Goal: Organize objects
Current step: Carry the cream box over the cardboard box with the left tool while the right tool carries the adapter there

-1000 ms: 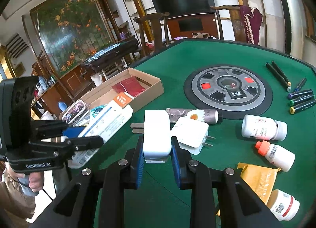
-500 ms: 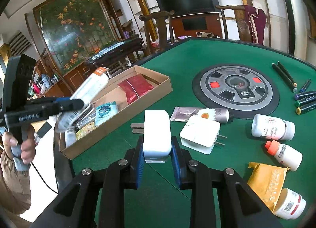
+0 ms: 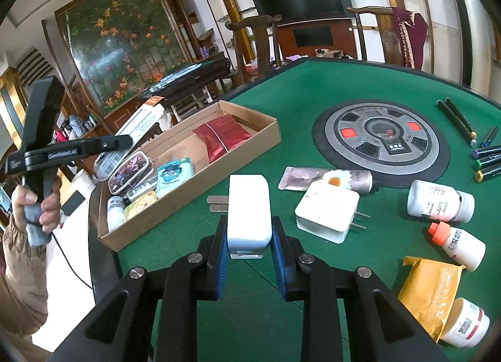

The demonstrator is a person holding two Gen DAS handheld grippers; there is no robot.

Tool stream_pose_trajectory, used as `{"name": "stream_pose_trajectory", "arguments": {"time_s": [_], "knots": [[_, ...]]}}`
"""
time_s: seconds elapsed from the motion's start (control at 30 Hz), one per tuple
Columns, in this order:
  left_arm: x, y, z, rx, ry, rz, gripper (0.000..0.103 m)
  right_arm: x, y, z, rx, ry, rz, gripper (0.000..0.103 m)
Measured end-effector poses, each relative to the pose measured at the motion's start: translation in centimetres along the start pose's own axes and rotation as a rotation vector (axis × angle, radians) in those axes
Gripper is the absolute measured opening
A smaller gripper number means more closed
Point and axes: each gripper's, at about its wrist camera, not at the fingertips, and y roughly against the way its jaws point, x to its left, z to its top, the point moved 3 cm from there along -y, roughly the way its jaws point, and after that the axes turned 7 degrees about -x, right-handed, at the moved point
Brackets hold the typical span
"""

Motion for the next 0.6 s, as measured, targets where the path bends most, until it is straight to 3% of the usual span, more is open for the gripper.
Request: {"name": "stream_pose_trajectory", "arguments": {"time_s": [0.33,0.6], "knots": [[2.5,-4.8,0.0,0.095,0.056,-0.039,0.028,0.4,-0.3,-0.3,0.013,0.003,0.008,0.027],[4.9,-7.2,-1.2,0.145,0.102,0.028,0.028,0.5,-0.5,-0.3,0.016,0.007,0.011,0.027]]}}
